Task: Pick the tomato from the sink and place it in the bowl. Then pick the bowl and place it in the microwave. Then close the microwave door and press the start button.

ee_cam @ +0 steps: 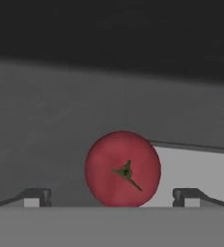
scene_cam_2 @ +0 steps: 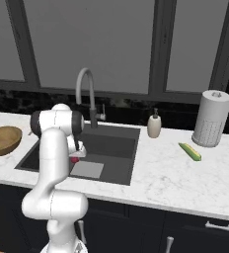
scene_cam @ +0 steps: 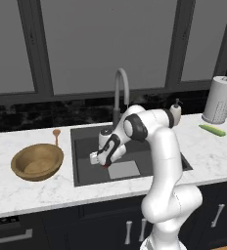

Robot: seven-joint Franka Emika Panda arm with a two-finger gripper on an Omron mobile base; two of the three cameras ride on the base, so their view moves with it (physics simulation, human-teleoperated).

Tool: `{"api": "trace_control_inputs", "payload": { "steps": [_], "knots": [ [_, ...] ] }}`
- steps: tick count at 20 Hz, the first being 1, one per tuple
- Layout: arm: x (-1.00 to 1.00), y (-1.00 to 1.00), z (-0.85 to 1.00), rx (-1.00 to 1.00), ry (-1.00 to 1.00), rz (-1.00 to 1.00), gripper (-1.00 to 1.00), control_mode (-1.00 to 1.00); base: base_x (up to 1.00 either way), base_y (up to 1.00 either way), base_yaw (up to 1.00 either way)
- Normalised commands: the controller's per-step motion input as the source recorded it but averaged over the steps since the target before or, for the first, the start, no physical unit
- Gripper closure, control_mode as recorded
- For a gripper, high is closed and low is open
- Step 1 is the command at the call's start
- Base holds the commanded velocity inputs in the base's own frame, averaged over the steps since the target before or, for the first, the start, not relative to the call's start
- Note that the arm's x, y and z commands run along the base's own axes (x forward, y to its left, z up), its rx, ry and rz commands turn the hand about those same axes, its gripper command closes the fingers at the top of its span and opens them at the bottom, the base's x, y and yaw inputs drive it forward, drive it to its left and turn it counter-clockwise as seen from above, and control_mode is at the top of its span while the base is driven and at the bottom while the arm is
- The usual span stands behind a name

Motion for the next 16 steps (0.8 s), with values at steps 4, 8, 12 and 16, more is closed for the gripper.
{"api": "trace_control_inputs", "payload": {
  "steps": [4,8,12,16],
  "knots": [
    [0.0,0.0,-0.12,0.0,0.0,0.0,-1.0,-1.0,0.0,0.0,0.0],
    [0.0,0.0,-0.18,0.0,0.0,0.0,-1.0,-1.0,0.0,0.0,0.0],
    [0.1,0.0,-0.22,0.0,0.0,0.0,1.0,-1.0,0.0,0.0,0.0],
    [0.56,0.0,-0.3,0.0,0.0,0.0,1.0,-1.0,0.0,0.0,0.0]
  ]
}}
